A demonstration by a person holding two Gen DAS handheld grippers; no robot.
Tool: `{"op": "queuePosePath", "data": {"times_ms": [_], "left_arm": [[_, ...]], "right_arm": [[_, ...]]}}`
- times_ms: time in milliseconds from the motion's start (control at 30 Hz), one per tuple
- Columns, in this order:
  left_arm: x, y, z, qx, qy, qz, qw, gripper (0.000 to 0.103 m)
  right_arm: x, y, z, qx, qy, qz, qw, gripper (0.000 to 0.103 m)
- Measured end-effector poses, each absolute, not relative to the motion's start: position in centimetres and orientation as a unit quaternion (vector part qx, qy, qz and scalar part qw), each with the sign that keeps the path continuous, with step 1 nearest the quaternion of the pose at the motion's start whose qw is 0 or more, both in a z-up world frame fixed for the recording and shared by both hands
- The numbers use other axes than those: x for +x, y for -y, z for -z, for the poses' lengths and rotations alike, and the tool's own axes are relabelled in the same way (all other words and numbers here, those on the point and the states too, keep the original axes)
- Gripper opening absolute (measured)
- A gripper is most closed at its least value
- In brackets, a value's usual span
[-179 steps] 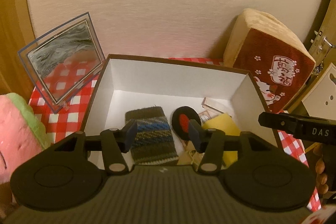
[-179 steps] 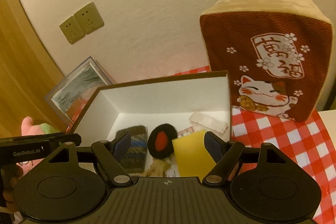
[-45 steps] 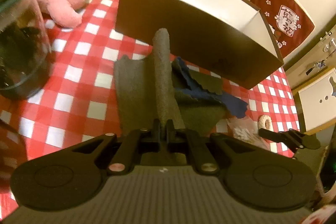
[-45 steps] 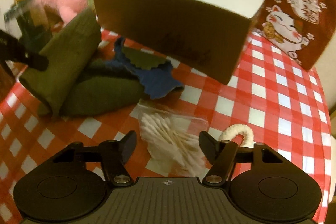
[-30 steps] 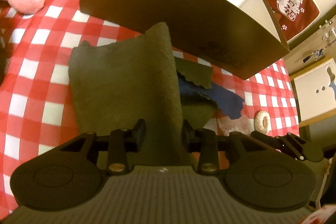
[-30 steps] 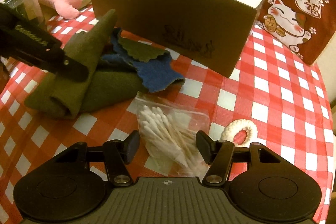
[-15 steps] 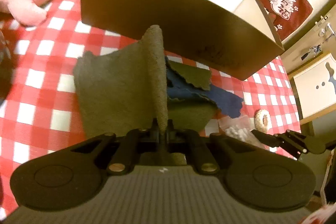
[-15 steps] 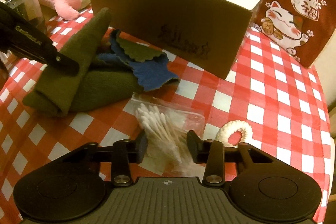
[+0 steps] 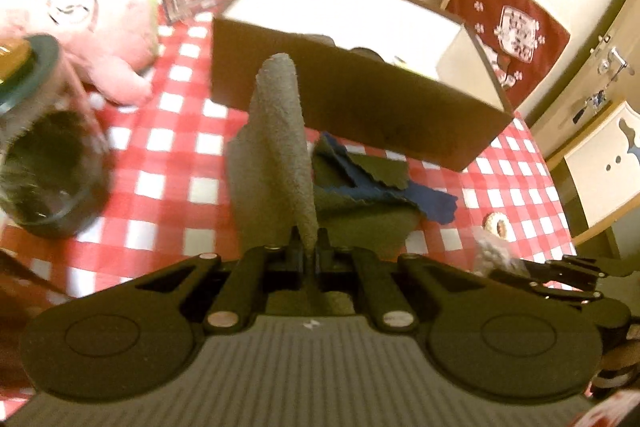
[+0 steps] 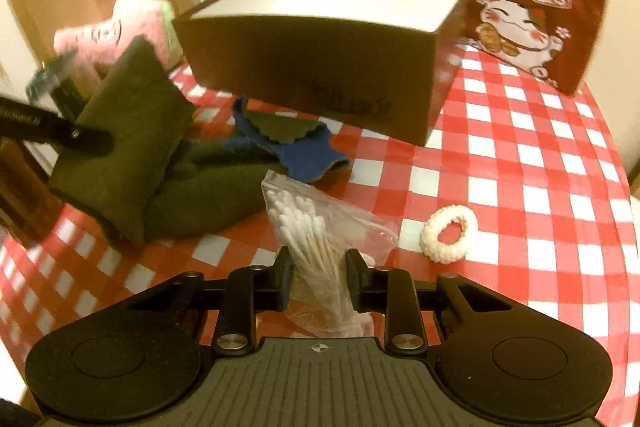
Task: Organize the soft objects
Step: 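Carry the green felt cloth over the box with the left gripper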
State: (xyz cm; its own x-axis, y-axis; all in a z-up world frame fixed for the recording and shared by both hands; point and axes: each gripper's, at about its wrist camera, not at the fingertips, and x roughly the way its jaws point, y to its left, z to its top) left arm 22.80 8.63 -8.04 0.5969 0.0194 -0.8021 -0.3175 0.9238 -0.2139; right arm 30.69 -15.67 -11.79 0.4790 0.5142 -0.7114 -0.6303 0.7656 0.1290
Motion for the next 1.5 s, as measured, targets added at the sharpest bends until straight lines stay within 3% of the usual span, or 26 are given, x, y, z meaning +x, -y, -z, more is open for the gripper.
{"op": "queuePosePath", "data": {"times_ms": [600, 1500], "left_arm": [[21.8, -9.2, 0.2, -0.14, -0.354, -0.092, 0.92, 0.004], [33.4, -10.5, -3.9, -0.08, -0.312, -0.073, 0.944, 0.004]], "right_arm": [[30.7, 15.5, 5.1, -0.02, -0.337, -0.355, 0.872, 0.028], [39.0, 11.5, -2.0, -0.009, -0.27, -0.364, 0.891, 0.028]]}}
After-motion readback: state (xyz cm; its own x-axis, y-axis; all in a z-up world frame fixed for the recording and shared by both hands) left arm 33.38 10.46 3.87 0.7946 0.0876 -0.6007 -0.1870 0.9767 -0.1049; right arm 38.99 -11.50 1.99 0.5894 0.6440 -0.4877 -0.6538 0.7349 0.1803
